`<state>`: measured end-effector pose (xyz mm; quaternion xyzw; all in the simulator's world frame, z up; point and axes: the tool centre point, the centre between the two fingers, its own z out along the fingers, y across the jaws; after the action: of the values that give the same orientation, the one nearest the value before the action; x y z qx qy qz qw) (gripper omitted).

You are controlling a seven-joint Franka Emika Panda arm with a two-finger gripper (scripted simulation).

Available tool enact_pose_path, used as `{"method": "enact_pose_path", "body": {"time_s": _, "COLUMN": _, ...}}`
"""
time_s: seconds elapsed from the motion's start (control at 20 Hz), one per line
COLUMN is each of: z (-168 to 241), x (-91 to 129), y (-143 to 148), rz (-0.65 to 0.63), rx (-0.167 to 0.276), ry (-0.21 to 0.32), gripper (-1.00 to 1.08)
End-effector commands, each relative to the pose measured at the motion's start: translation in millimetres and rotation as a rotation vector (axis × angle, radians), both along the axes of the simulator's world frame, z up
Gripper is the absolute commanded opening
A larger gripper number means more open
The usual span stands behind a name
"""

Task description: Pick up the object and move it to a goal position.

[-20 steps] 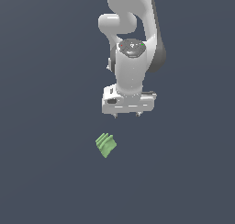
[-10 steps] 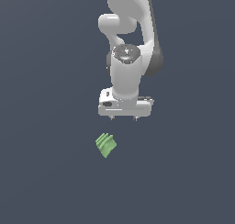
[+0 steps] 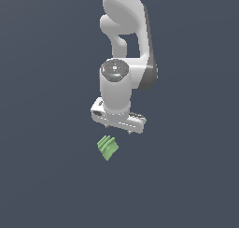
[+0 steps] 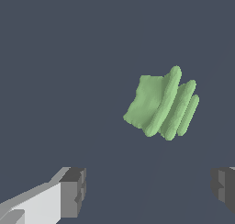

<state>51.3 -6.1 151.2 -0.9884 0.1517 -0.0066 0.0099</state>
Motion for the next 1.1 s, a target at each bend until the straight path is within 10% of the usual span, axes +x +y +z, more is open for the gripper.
{"method": "enact_pose_path", "body": {"time_s": 0.0, "z": -8, "x": 8, "y": -11, "rz": -0.088, "rx": -0.001, "ry": 0.005, "gripper": 1.0}}
{"method": "enact_pose_path", "body": {"time_s": 1.05, "z": -39, "x": 33, "y": -53, "rz": -0.401, "rx": -0.014, "ry": 0.02, "gripper": 1.0}}
